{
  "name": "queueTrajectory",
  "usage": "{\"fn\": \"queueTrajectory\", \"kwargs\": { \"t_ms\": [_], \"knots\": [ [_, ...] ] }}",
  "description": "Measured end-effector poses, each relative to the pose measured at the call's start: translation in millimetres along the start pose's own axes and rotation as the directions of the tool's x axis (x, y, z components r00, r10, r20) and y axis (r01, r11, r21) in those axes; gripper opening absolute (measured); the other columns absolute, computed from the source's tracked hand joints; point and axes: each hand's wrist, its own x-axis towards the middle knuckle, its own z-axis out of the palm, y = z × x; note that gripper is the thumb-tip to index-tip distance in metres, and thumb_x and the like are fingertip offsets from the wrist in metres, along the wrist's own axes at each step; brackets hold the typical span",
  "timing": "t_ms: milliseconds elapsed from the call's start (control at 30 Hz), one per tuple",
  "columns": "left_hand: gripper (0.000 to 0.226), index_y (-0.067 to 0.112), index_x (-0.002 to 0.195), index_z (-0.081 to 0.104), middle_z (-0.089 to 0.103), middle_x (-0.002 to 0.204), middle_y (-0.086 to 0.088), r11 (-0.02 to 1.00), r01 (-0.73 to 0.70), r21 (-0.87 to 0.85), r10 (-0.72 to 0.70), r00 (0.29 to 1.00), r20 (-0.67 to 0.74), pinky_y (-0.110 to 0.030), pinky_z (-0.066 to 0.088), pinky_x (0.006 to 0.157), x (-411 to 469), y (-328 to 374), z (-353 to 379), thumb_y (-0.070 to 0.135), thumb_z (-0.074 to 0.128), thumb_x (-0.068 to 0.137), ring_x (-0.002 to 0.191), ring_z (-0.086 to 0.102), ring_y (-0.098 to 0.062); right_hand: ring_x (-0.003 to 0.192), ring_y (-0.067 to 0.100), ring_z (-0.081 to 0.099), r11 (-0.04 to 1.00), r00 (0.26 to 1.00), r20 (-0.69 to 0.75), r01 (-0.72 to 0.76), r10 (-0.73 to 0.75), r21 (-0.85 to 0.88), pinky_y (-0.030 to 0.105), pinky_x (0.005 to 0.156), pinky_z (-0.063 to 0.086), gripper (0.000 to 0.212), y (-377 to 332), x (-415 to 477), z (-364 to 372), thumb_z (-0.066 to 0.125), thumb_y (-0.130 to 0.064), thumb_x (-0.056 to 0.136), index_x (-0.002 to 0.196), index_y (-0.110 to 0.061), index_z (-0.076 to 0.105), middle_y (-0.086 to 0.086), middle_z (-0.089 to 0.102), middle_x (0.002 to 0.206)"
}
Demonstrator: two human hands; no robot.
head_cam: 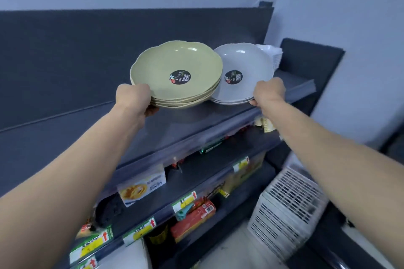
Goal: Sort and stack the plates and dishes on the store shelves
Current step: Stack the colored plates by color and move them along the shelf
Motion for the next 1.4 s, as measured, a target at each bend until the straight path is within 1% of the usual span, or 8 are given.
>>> {"fn": "queueTrajectory", "kwargs": {
  "t_ms": [200, 333, 533, 800, 933, 1133, 1300, 1400],
  "knots": [
    [0.025, 0.013, 0.112, 0.047, 0.053, 0.078, -0.005, 0.999, 0.029, 0.039, -0.040, 0.948, 0.316, -0.016, 0.043, 0.030, -38.6, -12.5, 122.2, -0.002, 0.039, 0.093, 0.060, 0.050, -0.017, 0.066, 0.031, 0.062, 0.997, 0.943, -0.323, -0.081, 0.076, -0.002, 0.048, 0.075, 0.059, 0.023, 36.9, 20.2, -141.5, 0.045, -0.002, 0.089, 0.106, 0.000, 0.060, 0.015, 0.063, 0.093],
    [0.028, 0.004, 0.118, 0.050, 0.062, 0.098, -0.012, 0.997, 0.056, 0.044, -0.070, 0.876, 0.476, -0.019, 0.049, 0.038, -78.1, -19.0, 203.9, -0.002, 0.040, 0.093, 0.072, 0.056, -0.024, 0.072, 0.032, 0.060, 0.985, 0.866, -0.479, -0.173, 0.144, -0.016, 0.033, 0.047, 0.051, 0.013, 58.9, 29.9, -237.4, 0.045, 0.001, 0.088, 0.077, 0.000, 0.053, 0.011, 0.056, 0.071],
    [0.021, 0.006, 0.105, 0.049, 0.058, 0.084, -0.013, 0.994, 0.031, 0.106, -0.091, 0.777, 0.623, -0.022, 0.044, 0.025, -147.7, -36.9, 321.7, -0.005, 0.039, 0.091, 0.056, 0.052, -0.022, 0.081, 0.035, 0.065, 0.971, 0.750, -0.622, -0.227, 0.223, 0.073, 0.044, 0.058, 0.058, 0.033, 101.5, 54.1, -365.7, 0.048, 0.001, 0.087, 0.118, 0.000, 0.059, 0.010, 0.057, 0.100],
    [0.022, 0.006, 0.083, 0.051, 0.056, 0.075, -0.011, 0.979, 0.089, 0.185, -0.192, 0.712, 0.675, -0.024, 0.045, 0.026, -219.8, -81.3, 469.6, -0.008, 0.036, 0.090, 0.055, 0.052, -0.020, 0.047, 0.024, 0.052, 0.940, 0.652, -0.691, -0.319, 0.312, 0.123, 0.033, 0.038, 0.049, 0.033, 157.6, 87.1, -506.6, 0.042, 0.003, 0.090, 0.120, 0.003, 0.055, 0.012, 0.054, 0.082],
    [0.028, 0.005, 0.101, 0.057, 0.058, 0.074, -0.010, 0.968, 0.095, 0.233, -0.233, 0.690, 0.685, -0.025, 0.048, 0.030, -244.3, -104.0, 518.1, -0.008, 0.035, 0.089, 0.057, 0.053, -0.021, 0.048, 0.025, 0.053, 0.929, 0.606, -0.718, -0.331, 0.343, 0.164, 0.038, 0.053, 0.053, 0.031, 185.1, 102.6, -548.8, 0.042, 0.002, 0.089, 0.117, 0.002, 0.057, 0.019, 0.064, 0.102],
    [0.023, 0.005, 0.104, 0.052, 0.060, 0.102, -0.016, 0.948, 0.083, 0.308, -0.285, 0.654, 0.701, -0.028, 0.048, 0.028, -262.9, -130.8, 569.3, -0.007, 0.040, 0.088, 0.063, 0.055, -0.023, 0.047, 0.024, 0.052, 0.893, 0.536, -0.733, -0.389, 0.419, 0.226, 0.020, 0.023, 0.038, 0.034, 224.7, 119.4, -581.9, 0.043, 0.003, 0.090, 0.121, 0.003, 0.057, 0.020, 0.062, 0.117],
    [0.036, 0.001, 0.125, 0.051, 0.057, 0.126, -0.019, 0.929, 0.077, 0.363, -0.329, 0.624, 0.709, -0.043, 0.053, 0.063, -271.6, -152.7, 609.4, -0.004, 0.042, 0.090, 0.101, 0.061, -0.037, 0.049, 0.024, 0.050, 0.864, 0.477, -0.737, -0.405, 0.479, 0.300, 0.018, 0.020, 0.035, 0.034, 245.4, 124.7, -593.5, 0.044, 0.006, 0.089, 0.120, 0.006, 0.057, 0.016, 0.060, 0.088],
    [0.040, 0.001, 0.128, 0.049, 0.053, 0.131, -0.020, 0.915, 0.078, 0.396, -0.361, 0.599, 0.715, -0.044, 0.051, 0.070, -275.6, -164.4, 632.0, -0.007, 0.040, 0.090, 0.114, 0.056, -0.040, 0.066, 0.030, 0.058, 0.849, 0.436, -0.743, -0.403, 0.507, 0.342, 0.020, 0.021, 0.037, 0.038, 258.8, 133.0, -597.6, 0.043, 0.005, 0.090, 0.125, 0.002, 0.055, 0.018, 0.061, 0.112]
  ]
}}
